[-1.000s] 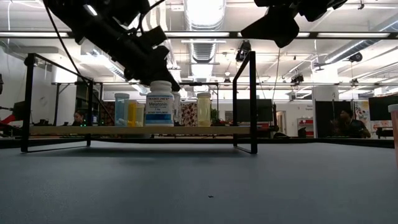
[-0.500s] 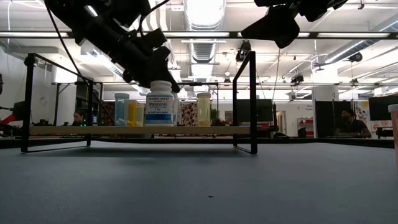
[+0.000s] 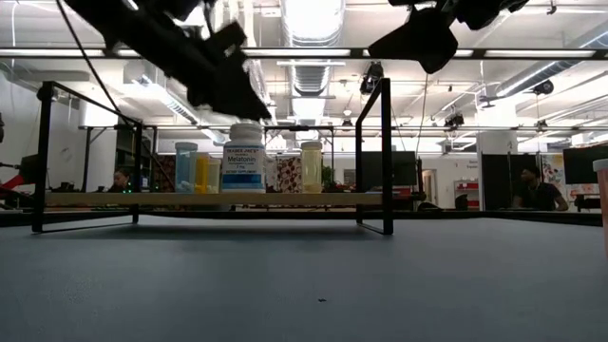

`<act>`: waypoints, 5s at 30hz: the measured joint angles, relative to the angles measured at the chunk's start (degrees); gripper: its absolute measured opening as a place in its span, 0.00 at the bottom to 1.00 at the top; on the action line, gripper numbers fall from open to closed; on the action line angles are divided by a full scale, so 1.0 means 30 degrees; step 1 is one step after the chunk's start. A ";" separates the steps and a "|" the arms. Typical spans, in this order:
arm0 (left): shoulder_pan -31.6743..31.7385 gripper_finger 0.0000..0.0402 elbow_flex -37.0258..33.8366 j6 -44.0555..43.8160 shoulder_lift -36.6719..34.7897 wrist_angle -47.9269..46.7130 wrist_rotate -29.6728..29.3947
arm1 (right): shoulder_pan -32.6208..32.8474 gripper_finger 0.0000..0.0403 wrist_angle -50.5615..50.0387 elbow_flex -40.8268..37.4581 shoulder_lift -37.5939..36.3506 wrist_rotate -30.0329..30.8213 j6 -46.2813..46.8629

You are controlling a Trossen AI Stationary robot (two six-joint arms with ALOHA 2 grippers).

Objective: Pick and place medicine bottles onto shelf by color
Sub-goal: Put the white pill bottle on the shelf

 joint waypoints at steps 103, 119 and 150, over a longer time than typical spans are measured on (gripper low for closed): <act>-0.2843 0.60 -0.6482 1.4895 -1.1323 0.9481 -0.0127 | -1.0054 0.02 -1.4740 1.6533 1.1213 -0.3540 -0.6203; -0.2843 0.60 -0.6482 1.4895 -1.1323 0.9474 -0.0119 | -1.0054 0.02 -1.2881 1.5682 1.1271 -0.3548 -0.5958; -0.2839 0.60 -0.6482 1.4895 -1.1302 0.9463 -0.0039 | -1.0178 0.02 -1.2856 1.5594 1.1540 -0.3548 -0.5795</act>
